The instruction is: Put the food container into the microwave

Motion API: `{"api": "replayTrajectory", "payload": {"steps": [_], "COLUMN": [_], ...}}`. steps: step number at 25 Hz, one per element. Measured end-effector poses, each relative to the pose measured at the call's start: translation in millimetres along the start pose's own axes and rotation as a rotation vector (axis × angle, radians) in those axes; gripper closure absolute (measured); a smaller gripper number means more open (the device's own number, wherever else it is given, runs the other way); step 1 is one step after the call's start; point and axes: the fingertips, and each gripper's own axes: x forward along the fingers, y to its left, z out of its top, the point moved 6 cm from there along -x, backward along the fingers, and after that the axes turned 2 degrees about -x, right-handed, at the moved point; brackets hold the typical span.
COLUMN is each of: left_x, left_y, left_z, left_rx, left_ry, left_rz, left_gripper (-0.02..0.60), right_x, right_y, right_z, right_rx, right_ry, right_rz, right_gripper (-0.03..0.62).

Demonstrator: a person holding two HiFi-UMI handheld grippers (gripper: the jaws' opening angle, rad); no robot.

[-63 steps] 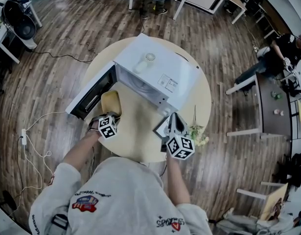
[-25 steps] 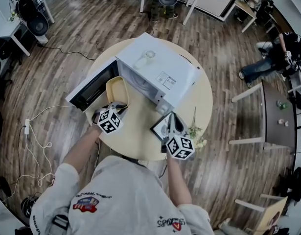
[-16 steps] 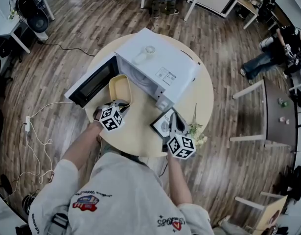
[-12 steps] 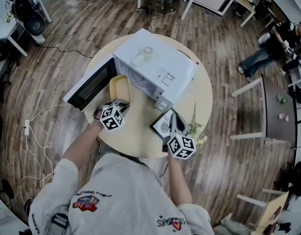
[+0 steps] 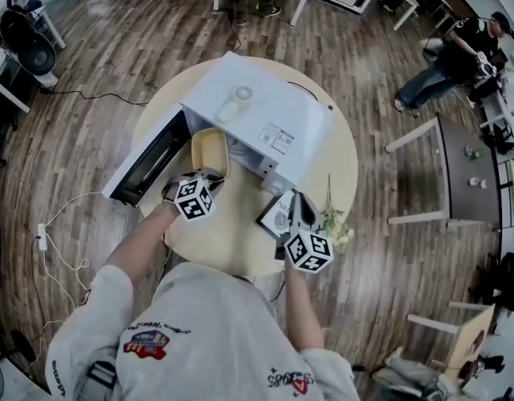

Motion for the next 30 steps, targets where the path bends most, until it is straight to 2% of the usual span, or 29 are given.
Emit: {"api": "replayTrajectory", "payload": {"steps": [8, 17, 30], "left_x": [22, 49, 86], "left_y": [17, 32, 60], "left_z": [-5, -7, -24], "left_rx": [0.069, 0.176, 0.276], "left_ry": [0.003, 0.012, 0.06], "left_rz": [-0.065, -0.107, -0.115], "left_gripper": [0.575, 0.575, 0.575], "right_x": [3, -14, -17], "right_y": [5, -9, -5], "right_z": [2, -4, -17], "right_rx": [0.013, 0.029, 0.047], "right_ry": [-0.022, -0.035, -0.029], "right_rz": [-0.074, -0.192, -0.281], "right_gripper": [0.589, 0.589, 0.589]}}
